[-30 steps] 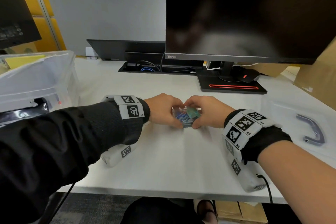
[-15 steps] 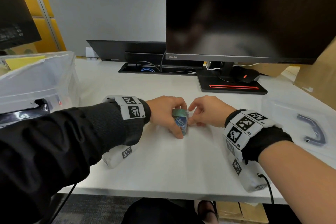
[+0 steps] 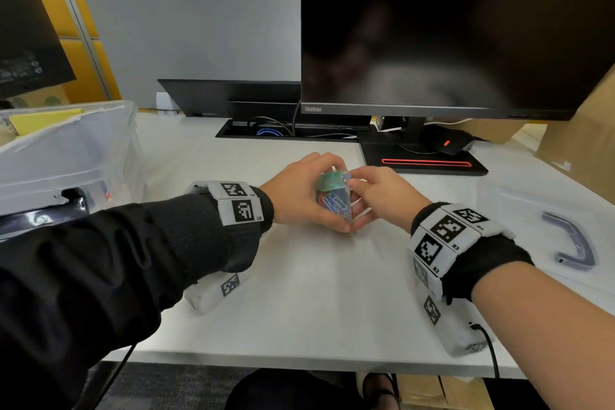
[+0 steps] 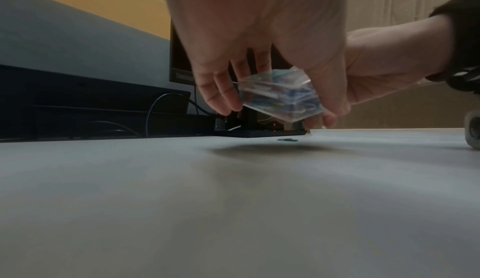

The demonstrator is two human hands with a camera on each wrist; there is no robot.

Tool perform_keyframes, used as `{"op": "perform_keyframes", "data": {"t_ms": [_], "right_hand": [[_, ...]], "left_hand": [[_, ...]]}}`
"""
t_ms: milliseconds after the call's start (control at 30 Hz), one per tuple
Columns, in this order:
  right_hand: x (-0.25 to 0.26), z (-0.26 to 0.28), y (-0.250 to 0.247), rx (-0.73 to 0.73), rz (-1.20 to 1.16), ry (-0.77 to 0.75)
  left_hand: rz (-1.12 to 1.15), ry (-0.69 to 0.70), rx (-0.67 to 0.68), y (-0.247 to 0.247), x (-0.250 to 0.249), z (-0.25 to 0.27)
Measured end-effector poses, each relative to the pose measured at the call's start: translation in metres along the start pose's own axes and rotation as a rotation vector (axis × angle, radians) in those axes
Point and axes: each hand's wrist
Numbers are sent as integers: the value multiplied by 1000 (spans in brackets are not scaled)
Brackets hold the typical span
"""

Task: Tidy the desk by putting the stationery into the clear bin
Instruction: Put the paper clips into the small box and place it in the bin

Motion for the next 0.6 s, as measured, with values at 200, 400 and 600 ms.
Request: {"op": "perform_keyframes", "data": {"t_ms": [200,400,600], "right_hand": [[1,1,-3,-24,16,-15],[3,3,-7,-150,-22,-31],[4,7,-6,-187,-14,-75]], "left_hand": [[8,29,3,0,2,-1],[26,34,-11,0,2,0],[15,31,-25,0,2,-1]]}}
Point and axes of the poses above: each hand's wrist, its own z-axis away from the middle knuckle, its own y-axis out of the palm, x = y × z, and after that the axes turned 7 degrees about z, right-handed
